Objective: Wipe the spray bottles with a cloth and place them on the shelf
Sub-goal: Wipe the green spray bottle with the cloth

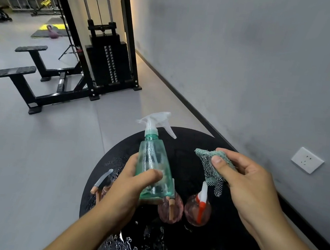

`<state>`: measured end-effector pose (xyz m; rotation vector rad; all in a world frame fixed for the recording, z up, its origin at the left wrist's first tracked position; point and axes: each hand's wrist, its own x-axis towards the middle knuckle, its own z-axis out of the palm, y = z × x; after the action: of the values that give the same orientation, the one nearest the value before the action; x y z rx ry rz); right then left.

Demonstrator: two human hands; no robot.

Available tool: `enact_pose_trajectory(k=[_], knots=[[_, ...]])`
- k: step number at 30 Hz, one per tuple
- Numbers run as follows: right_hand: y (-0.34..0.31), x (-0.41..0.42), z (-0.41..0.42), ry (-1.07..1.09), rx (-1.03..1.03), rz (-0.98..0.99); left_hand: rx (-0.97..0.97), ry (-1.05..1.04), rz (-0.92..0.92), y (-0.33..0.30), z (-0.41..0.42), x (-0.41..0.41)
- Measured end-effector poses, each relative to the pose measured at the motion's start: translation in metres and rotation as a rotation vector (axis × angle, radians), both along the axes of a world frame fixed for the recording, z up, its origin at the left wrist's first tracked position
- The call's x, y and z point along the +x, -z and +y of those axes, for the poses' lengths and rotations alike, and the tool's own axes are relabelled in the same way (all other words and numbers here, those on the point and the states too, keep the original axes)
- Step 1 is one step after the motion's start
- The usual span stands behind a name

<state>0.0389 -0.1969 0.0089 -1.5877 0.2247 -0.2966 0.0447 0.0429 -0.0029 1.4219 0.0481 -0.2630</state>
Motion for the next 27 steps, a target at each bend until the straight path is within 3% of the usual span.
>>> enact_pose_trajectory(k=[6,17,27], knots=[[-0.021,0.002,0.004,0.068,-0.099,-0.087,0.062,0.065,-0.028,-0.002,-0.002,-0.002],[-0.051,0.015,0.032,0.108,-0.530,-0.403,0.226,0.281,-0.059,-0.004,-0.010,-0.018],[-0.029,0.016,0.025,-0.024,-0.778,-0.163,0.218,0.293,-0.108,-0.004,-0.013,-0.017]])
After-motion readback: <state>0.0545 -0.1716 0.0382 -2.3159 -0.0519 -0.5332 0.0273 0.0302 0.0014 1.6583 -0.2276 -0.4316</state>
